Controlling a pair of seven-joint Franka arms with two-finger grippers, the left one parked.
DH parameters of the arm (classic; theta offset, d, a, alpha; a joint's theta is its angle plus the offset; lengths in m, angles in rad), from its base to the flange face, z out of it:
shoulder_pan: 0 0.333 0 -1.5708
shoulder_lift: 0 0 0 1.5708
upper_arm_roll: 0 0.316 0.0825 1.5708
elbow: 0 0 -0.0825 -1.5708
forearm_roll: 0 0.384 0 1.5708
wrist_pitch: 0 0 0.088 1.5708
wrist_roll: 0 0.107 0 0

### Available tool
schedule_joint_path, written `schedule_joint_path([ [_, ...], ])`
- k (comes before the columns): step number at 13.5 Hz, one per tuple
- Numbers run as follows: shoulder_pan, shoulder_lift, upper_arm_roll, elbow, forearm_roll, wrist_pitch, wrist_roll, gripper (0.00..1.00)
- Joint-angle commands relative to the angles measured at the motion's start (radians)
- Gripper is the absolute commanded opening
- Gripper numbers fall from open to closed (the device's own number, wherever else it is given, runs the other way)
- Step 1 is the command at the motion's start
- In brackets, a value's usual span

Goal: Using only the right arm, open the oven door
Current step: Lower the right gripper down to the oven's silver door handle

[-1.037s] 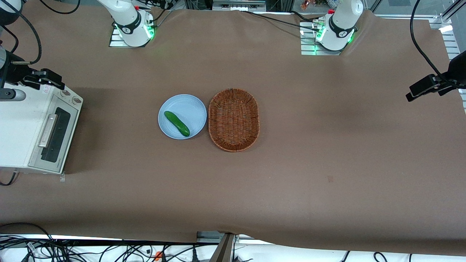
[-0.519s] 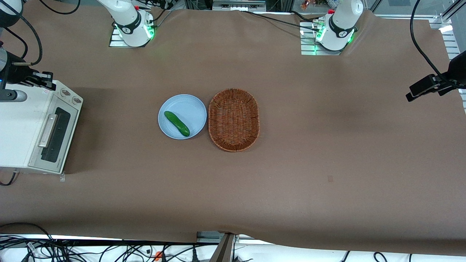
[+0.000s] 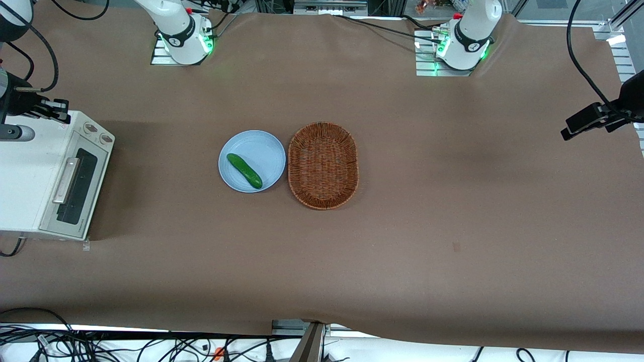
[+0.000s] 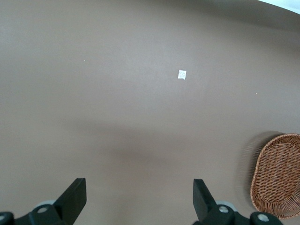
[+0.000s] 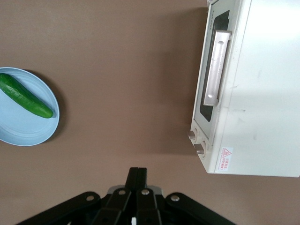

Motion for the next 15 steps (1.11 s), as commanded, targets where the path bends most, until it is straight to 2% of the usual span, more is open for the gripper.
schedule_joint_path([
  [1, -0.002, -0.008, 0.003, -0.007, -0.013, -0.008, -0.006, 0.0],
  [3, 0.003, -0.006, 0.006, 0.004, -0.031, -0.011, -0.007, 0.0],
  [5, 0.007, 0.028, 0.012, 0.039, -0.097, -0.03, -0.007, 0.0],
  [8, 0.012, 0.06, 0.005, 0.058, -0.146, -0.017, -0.006, 0.0],
  [11, 0.045, 0.092, 0.011, 0.062, -0.285, -0.005, 0.034, 0.0],
  [12, 0.052, 0.107, 0.011, 0.062, -0.31, -0.002, 0.081, 0.0],
  [15, 0.07, 0.188, 0.011, 0.052, -0.454, 0.062, 0.276, 0.0],
])
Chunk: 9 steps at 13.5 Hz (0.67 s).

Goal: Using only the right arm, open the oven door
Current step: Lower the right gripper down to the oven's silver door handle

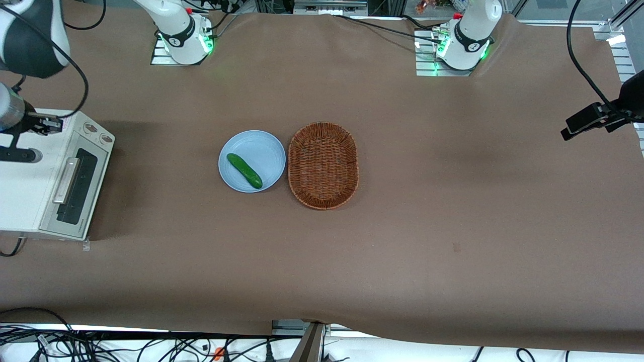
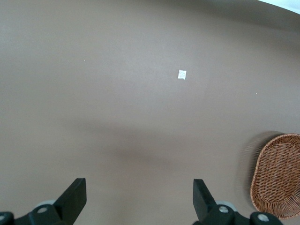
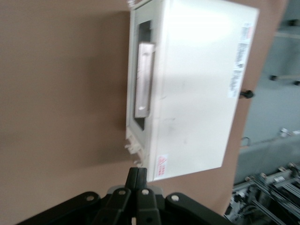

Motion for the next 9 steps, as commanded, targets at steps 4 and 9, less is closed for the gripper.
schedule_joint_path([
  [4, 0.03, 0.12, 0.002, -0.075, -0.24, 0.162, 0.273, 0.0],
  [9, 0.031, 0.105, -0.003, -0.237, -0.356, 0.309, 0.443, 0.0],
])
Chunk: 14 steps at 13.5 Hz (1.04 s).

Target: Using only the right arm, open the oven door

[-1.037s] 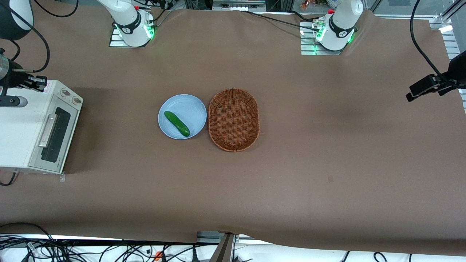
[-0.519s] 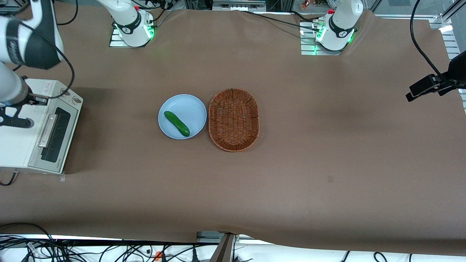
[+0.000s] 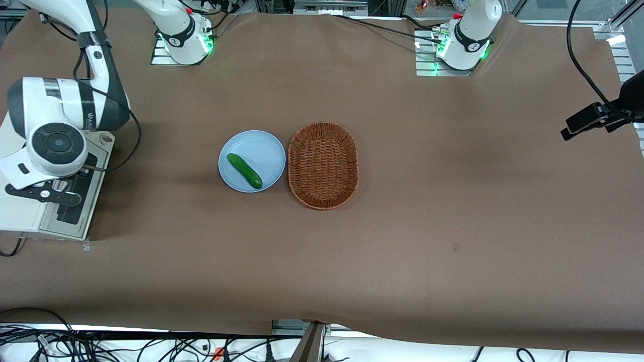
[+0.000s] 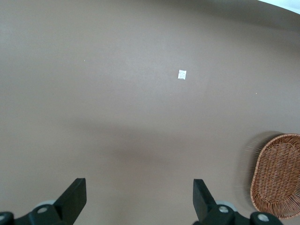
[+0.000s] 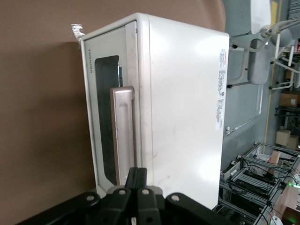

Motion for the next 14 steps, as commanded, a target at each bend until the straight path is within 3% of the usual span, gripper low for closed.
schedule_joint_path([
  [1, 0.004, -0.037, -0.005, -0.106, -0.079, 0.092, 0.108, 0.0],
  [5, -0.005, -0.031, -0.05, -0.169, -0.119, 0.229, 0.144, 0.0],
  [14, -0.007, 0.026, -0.09, -0.168, -0.124, 0.295, 0.144, 0.0],
])
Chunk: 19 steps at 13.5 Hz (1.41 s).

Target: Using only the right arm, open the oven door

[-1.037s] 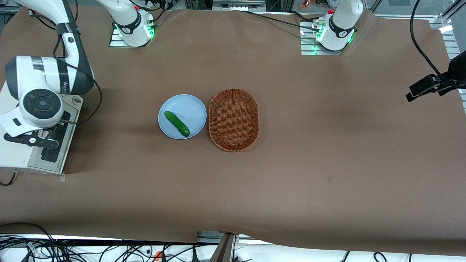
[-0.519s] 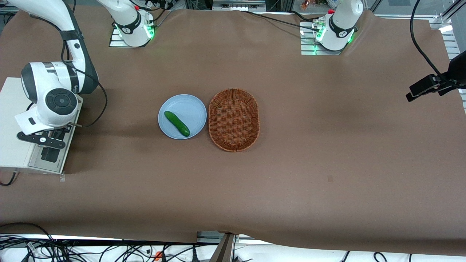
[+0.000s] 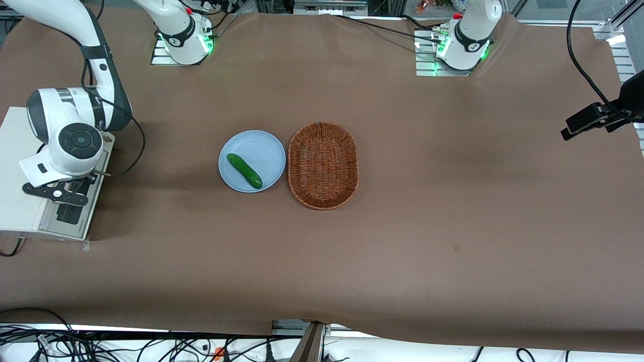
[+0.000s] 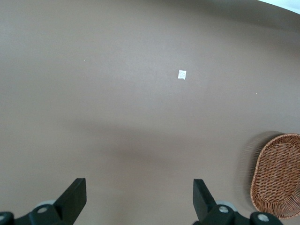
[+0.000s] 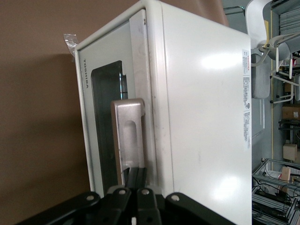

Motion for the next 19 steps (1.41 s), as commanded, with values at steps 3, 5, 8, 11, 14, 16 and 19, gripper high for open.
schedule_joint_path([
  [3, 0.002, 0.026, -0.006, -0.012, -0.013, 0.026, 0.029, 0.0],
  [5, 0.006, 0.033, -0.001, -0.014, -0.007, 0.024, 0.064, 0.0],
  [8, 0.039, 0.052, 0.003, -0.015, -0.003, -0.016, 0.084, 0.0],
  [11, 0.072, 0.076, 0.005, -0.014, 0.001, -0.036, 0.134, 0.0],
  [14, 0.089, 0.107, 0.01, 0.003, 0.101, -0.025, 0.138, 0.0],
  [16, 0.085, 0.144, 0.01, 0.031, 0.105, 0.011, 0.139, 0.0],
  [19, 0.074, 0.197, 0.005, 0.034, 0.109, 0.114, 0.141, 0.0],
])
